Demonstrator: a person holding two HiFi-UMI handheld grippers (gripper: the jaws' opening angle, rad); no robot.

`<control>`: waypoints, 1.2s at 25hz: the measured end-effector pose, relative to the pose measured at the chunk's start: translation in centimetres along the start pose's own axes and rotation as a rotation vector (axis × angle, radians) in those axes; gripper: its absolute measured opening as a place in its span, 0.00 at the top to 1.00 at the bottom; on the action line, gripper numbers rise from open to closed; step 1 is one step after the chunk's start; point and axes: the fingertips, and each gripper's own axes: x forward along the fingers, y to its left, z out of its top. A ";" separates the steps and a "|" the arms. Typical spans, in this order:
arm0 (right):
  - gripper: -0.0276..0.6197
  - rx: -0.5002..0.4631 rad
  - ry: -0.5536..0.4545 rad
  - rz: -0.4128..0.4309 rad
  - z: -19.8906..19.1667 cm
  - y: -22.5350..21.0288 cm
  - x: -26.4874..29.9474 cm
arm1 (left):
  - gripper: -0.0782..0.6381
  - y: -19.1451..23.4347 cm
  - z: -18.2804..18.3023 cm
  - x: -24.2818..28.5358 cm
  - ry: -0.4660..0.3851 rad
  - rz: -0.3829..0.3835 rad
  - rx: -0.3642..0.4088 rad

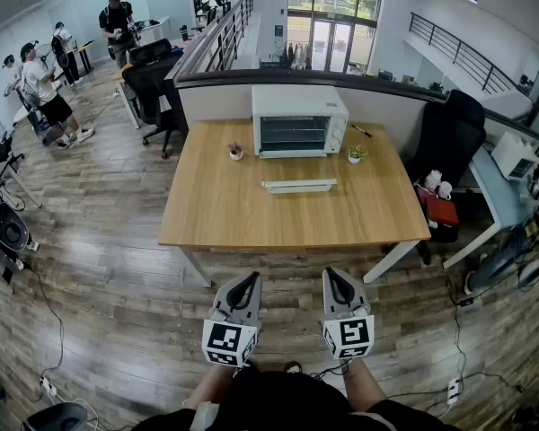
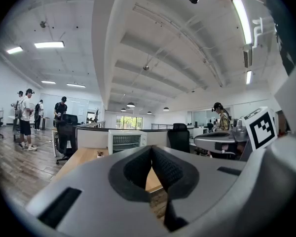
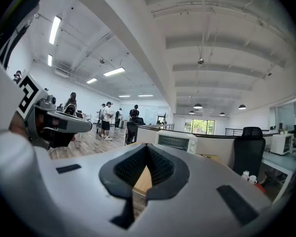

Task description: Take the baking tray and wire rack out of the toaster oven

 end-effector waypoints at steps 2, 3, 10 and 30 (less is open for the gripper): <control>0.95 0.000 0.001 0.000 0.1 -0.2 -0.1 | 0.86 -0.2 0.1 0.2 0.000 -0.001 0.000; 0.95 -0.001 0.000 0.000 0.1 -0.3 -0.1 | 0.86 -0.3 0.1 0.3 0.001 -0.001 0.000; 0.95 0.001 0.001 -0.007 0.2 -0.9 -0.3 | 0.86 -0.7 0.2 0.7 0.005 -0.002 0.002; 0.72 0.065 0.046 0.067 -4.5 -4.8 -2.8 | 0.60 -5.8 -4.9 3.3 0.118 0.009 -0.052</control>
